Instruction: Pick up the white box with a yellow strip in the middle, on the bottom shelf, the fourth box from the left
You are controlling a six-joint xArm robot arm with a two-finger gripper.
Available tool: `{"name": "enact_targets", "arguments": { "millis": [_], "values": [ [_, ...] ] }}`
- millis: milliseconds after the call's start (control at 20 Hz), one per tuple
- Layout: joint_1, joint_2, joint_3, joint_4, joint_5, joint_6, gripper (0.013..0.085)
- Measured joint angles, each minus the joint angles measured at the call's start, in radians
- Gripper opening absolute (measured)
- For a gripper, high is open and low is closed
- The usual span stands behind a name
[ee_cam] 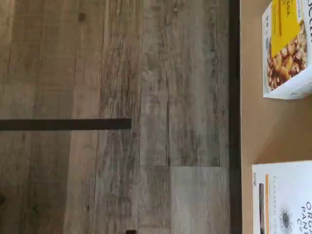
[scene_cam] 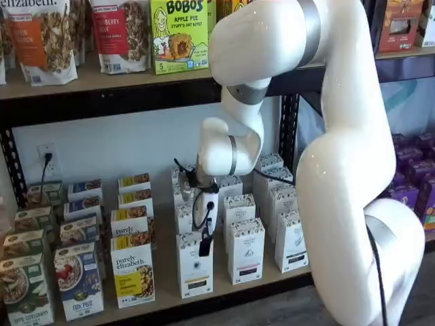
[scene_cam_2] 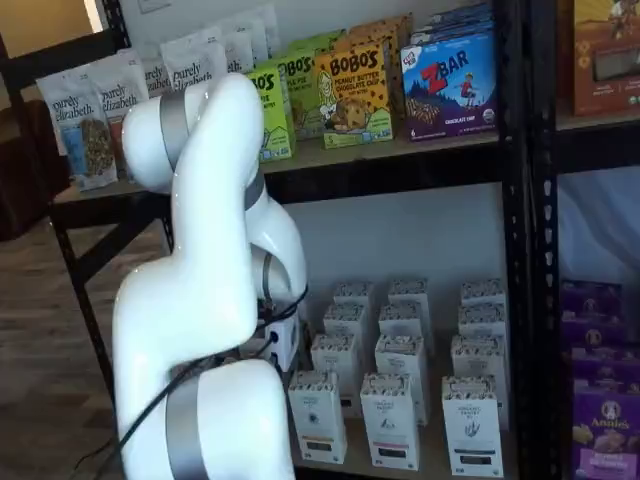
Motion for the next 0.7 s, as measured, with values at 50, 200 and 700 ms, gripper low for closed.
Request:
{"name": "enact_targets", "arguments": {
  "millis": [50,200,700],
  "values": [
    [0.0,0.003,0.002,-0.006,-0.012,0.004,0.085],
    [-0.009,0.032,-0.001,0.008,-0.041,-0.021,0.085],
    [-0.007,0.114,-0.039,0.207,-0.13,-0.214,0.085]
  ]
}}
